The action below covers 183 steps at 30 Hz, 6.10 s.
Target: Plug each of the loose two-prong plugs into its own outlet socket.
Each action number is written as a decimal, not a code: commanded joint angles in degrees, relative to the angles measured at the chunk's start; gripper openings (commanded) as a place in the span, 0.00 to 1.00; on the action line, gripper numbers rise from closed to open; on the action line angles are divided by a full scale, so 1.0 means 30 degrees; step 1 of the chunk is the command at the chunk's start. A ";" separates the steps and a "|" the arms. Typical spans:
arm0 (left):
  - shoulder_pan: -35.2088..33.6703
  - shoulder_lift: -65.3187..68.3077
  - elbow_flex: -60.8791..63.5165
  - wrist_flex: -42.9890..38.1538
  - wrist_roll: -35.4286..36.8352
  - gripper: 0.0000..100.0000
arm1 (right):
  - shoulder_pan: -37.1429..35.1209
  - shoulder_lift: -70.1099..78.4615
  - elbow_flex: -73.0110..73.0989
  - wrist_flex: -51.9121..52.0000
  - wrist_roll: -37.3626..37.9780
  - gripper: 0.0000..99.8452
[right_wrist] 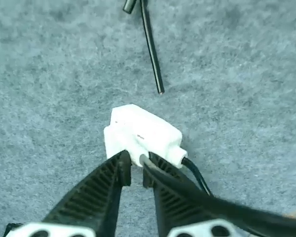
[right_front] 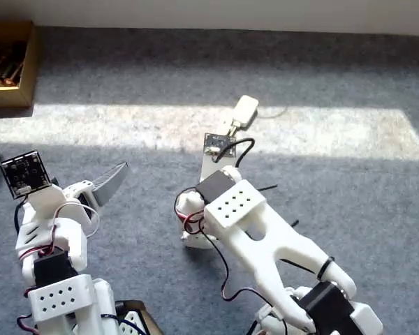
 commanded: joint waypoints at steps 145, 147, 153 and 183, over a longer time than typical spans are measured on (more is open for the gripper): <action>0.1451 -0.0220 0.1538 0.1905 -0.3282 0.53 | 0.3853 0.9216 -0.7282 -0.3004 0.0498 0.15; 0.1451 -0.0220 0.1538 0.1934 -0.3282 0.53 | 0.3853 0.9685 -0.7311 -0.2974 0.0498 0.15; 0.1451 -0.0220 0.1538 0.1993 -0.3282 0.53 | 0.4147 1.1473 -0.7458 -0.2916 0.0498 0.15; 0.2066 -0.0249 -0.1275 0.1436 -0.3282 0.53 | 0.1919 0.4147 -1.4168 0.2769 1.2806 0.01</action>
